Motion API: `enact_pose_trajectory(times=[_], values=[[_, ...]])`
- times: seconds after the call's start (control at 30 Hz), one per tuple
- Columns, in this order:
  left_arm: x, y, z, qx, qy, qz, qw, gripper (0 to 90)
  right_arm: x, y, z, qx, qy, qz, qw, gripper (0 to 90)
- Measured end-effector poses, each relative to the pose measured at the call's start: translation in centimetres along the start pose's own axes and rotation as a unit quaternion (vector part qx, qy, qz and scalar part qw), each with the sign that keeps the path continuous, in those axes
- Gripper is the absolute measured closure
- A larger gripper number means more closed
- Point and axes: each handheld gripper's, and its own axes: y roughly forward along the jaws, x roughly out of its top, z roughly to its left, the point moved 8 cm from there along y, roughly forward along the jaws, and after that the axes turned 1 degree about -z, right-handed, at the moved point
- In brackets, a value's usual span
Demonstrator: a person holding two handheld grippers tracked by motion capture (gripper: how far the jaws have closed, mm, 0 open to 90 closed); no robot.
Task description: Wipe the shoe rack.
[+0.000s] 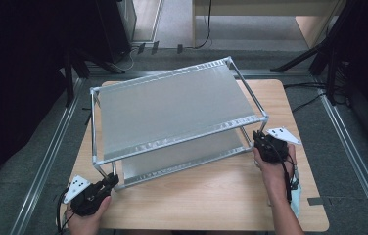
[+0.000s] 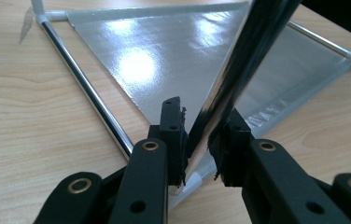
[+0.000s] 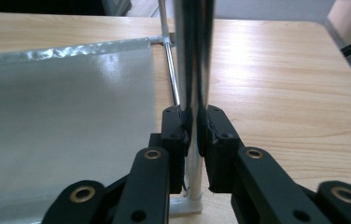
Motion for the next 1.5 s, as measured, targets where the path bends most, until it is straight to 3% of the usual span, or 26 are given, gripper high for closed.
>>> enact_pose_trajectory(times=[0.07,0.1,0.13,0.23,0.3,0.37,0.4,0.47,0.53,0.67,0.77,0.9,0.93,1.0,1.13,1.2,1.27,1.33,1.4,1.5], values=[[-0.1,-0.2,-0.1,-0.006,-0.002,0.004,1.0000,75.5,-0.1,-0.4,-0.2,0.018,0.011,0.008,0.9998,60.6],[-0.1,-0.3,-0.1,-0.007,0.000,0.006,1.0000,75.4,-0.2,-0.9,-0.2,0.025,0.010,0.016,0.9995,49.9],[-0.2,-0.4,-0.2,-0.010,0.003,0.009,0.9999,75.4,-0.3,-1.6,-0.3,0.027,0.004,0.025,0.9993,44.6],[-0.4,-0.7,-0.4,-0.018,0.013,0.015,0.9996,75.7,-1.2,-4.5,-0.9,0.032,-0.019,0.036,0.9987,38.5],[-0.4,-0.8,-0.6,-0.027,0.018,0.020,0.9993,75.8,-2.1,-6.3,-1.8,0.021,-0.027,0.042,0.9985,35.5],[-0.4,-0.9,-0.9,-0.036,0.021,0.023,0.9988,75.7,-3.7,-7.9,-3.1,0.000,-0.051,0.054,0.9972,31.9],[-0.5,-0.8,-1.1,-0.041,0.023,0.024,0.9986,75.8,-4.5,-8.4,-3.8,-0.005,-0.057,0.059,0.9966,30.9],[-0.5,-0.8,-1.4,-0.051,0.030,0.027,0.9979,75.7,-6.1,-9.2,-5.4,-0.009,-0.040,0.075,0.9963,31.5],[-0.6,-0.8,-1.6,-0.054,0.035,0.029,0.9975,75.8,-7.2,-10.0,-6.8,-0.012,-0.029,0.079,0.9964,40.4],[-0.6,-0.6,-2.0,-0.064,0.034,0.030,0.9969,75.6,-8.7,-10.8,-7.5,-0.011,-0.001,0.068,0.9976,51.0],[-0.6,-0.4,-2.4,-0.071,0.038,0.032,0.9962,75.5,-9.7,-10.2,-7.0,-0.015,-0.007,0.089,0.9959,57.0],[-0.8,-0.1,-3.7,-0.084,0.045,0.037,0.9947,75.6,-10.3,-9.2,-4.7,-0.015,-0.026,0.109,0.9936,59.7],[-0.8,-0.1,-3.7,-0.084,0.045,0.037,0.9947,75.6,-10.3,-9.2,-4.7,-0.015,-0.026,0.109,0.9936,59.7],[-0.9,0.1,-4.1,-0.089,0.049,0.039,0.9940,75.6,-10.3,-8.3,-2.2,-0.005,-0.017,0.112,0.9935,56.1],[-1.0,0.2,-4.7,-0.098,0.053,0.039,0.9930,75.5,-9.9,-7.3,1.4,0.052,-0.004,0.100,0.9936,42.6],[-1.0,0.3,-5.1,-0.104,0.054,0.038,0.9924,75.5,-9.3,-7.3,2.8,0.081,-0.020,0.081,0.9933,37.0],[-1.1,0.3,-5.5,-0.110,0.058,0.038,0.9915,75.4,-8.4,-7.7,2.9,0.060,-0.068,0.051,0.9946,30.7],[-1.2,0.3,-6.0,-0.119,0.063,0.039,0.9901,75.3,-8.2,-7.9,2.4,0.053,-0.086,0.047,0.9937,23.9],[-1.2,0.3,-6.3,-0.124,0.067,0.038,0.9893,74.9,-8.8,-7.2,1.5,0.042,-0.092,0.071,0.9923,21.3],[-0.8,0.2,-6.3,-0.128,0.062,0.025,0.9895,71.9,-10.0,-5.9,0.8,0.035,-0.099,0.100,0.9894,25.1]])
